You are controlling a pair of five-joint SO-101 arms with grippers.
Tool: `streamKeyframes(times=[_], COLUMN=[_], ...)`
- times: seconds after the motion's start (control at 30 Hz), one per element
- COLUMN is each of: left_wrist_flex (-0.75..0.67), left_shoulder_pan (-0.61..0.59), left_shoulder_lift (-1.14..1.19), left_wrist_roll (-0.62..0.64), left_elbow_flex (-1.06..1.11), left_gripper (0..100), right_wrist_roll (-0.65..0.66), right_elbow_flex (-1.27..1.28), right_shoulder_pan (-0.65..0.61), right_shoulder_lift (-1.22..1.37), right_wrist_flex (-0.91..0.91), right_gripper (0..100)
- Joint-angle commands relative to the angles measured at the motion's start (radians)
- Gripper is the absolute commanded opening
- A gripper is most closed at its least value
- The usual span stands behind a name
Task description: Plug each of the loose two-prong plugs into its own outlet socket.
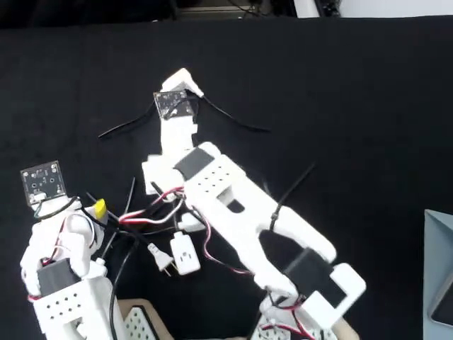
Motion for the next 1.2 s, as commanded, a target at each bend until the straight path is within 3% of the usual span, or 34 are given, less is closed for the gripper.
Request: streamKeyframes(times=[0.0, 0.13, 0.3, 0.43, 0.67, 1.17], left_wrist_flex=[0.005, 0.005, 0.005, 0.005, 0.005, 0.005], left_shoulder_pan=[-0.008, -0.012, -0.013, -0.012, -0.01, -0.007], left_shoulder_lift=[-0.009, -0.009, -0.009, -0.009, -0.009, -0.009], left_wrist_roll=[0.005, 0.005, 0.005, 0.005, 0.005, 0.002], left_elbow_flex=[-0.03, -0.03, -0.031, -0.031, -0.03, -0.027], left_gripper=[28, 28, 28, 28, 28, 28], right_wrist_roll=[-0.014, 0.054, 0.143, 0.189, 0.187, 0.181], right_elbow_flex=[-0.143, -0.232, -0.193, -0.035, 0.251, -0.018], right_shoulder_pan=[0.006, 0.089, 0.233, 0.241, 0.238, 0.238], right_shoulder_lift=[-0.039, -0.13, -0.173, -0.171, -0.128, 0.328], right_wrist_flex=[0.132, 0.262, 0.261, 0.118, -0.385, -0.425], right_gripper=[36.4, 30.9, 20.4, 14.9, 14.9, 14.5])
